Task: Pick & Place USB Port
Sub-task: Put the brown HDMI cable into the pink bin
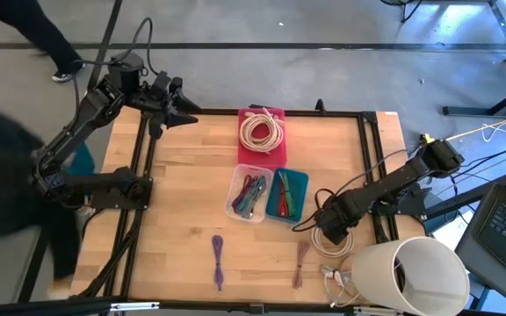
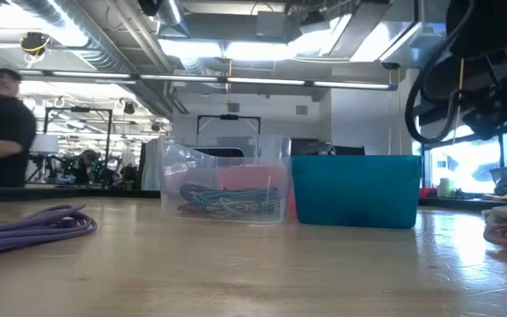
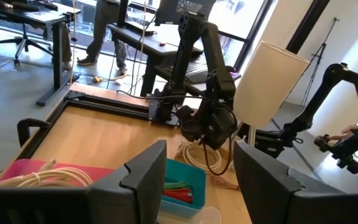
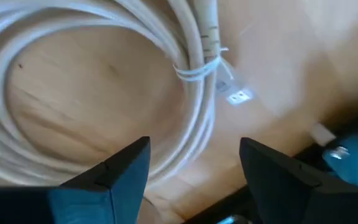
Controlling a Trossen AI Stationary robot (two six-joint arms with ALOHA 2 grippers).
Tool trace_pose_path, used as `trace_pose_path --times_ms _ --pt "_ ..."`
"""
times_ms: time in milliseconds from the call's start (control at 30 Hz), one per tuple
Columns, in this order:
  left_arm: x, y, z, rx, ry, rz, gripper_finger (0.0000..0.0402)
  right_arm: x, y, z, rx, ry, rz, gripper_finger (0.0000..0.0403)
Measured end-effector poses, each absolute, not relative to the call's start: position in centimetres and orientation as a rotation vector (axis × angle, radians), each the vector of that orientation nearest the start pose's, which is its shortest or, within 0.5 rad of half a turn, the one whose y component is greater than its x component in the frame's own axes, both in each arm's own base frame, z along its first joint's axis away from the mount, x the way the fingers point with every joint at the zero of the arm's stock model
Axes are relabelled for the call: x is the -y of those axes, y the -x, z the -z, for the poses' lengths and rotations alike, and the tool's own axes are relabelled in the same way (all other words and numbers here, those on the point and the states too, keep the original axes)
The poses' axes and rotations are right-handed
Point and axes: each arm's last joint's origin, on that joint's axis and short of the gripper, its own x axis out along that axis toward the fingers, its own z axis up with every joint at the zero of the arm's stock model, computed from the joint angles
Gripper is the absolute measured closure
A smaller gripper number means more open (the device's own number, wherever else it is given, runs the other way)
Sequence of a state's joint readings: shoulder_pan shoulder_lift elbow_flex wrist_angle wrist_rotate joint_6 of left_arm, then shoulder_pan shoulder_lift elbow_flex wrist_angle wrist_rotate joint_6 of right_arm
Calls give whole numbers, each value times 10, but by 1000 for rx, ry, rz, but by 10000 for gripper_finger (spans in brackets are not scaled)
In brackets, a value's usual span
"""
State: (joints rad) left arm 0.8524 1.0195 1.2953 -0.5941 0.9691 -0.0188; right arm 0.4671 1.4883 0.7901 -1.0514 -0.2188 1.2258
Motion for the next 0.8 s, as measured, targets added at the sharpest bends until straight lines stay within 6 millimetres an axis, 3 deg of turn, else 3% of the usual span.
trace_pose_path --times_ms 167,267,567,700,800 --pt "-121 -137 -427 -197 275 114 222 -98 -178 -148 -1753 -667 627 156" --pt "-121 -137 -426 -197 275 113 222 -97 -176 -145 -1745 -691 658 184" --pt "-121 -137 -426 -198 272 103 222 -97 -177 -142 -1725 -714 666 376" --pt "-121 -137 -426 -198 272 103 222 -96 -173 -145 -1727 -751 792 377" --pt "-121 -137 -426 -198 272 103 222 -99 -173 -158 -1720 -720 897 377"
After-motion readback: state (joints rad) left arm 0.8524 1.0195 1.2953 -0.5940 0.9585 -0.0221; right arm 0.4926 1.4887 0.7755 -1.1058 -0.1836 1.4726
